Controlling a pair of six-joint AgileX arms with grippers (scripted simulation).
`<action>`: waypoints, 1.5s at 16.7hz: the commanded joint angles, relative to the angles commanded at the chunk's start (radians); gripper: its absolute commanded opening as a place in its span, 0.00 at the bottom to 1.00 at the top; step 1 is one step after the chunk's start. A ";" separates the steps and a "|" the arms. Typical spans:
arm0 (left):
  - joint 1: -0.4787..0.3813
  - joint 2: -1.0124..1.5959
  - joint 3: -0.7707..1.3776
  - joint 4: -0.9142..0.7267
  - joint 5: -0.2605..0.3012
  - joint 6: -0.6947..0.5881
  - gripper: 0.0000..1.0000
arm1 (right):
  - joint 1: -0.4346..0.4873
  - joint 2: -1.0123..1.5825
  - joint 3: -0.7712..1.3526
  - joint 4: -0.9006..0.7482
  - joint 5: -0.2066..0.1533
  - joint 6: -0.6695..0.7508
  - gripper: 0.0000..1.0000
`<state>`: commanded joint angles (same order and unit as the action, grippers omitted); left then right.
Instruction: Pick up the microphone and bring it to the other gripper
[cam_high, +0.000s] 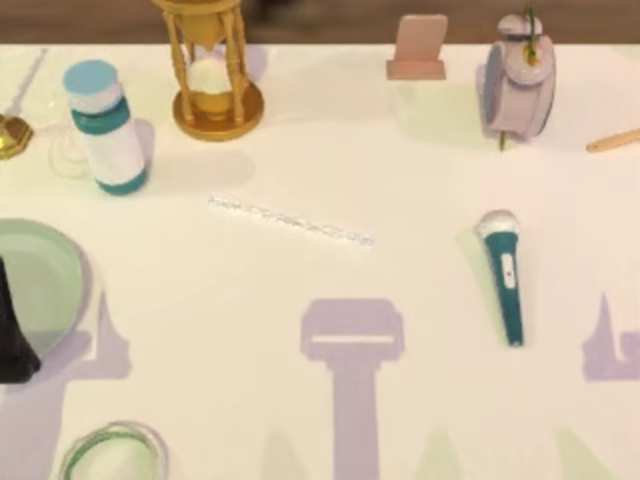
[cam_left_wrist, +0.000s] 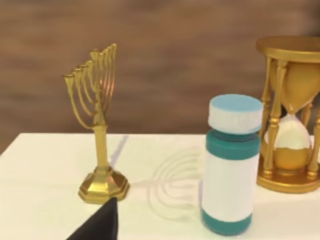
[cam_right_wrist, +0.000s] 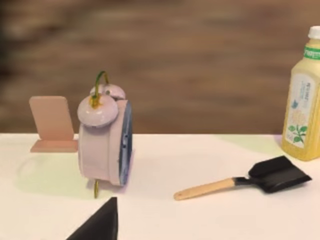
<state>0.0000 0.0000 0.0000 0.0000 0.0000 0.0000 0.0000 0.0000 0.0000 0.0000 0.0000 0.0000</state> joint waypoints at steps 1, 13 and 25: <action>0.000 0.000 0.000 0.000 0.000 0.000 1.00 | 0.000 0.000 0.000 0.000 0.000 0.000 1.00; 0.000 0.000 0.000 0.000 0.000 0.000 1.00 | 0.172 0.682 0.498 -0.356 0.019 0.186 1.00; 0.000 0.000 0.000 0.000 0.000 0.000 1.00 | 0.416 1.728 1.186 -0.863 0.042 0.442 1.00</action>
<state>0.0000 0.0000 0.0000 0.0000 0.0000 0.0000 0.4161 1.7277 1.1862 -0.8632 0.0424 0.4422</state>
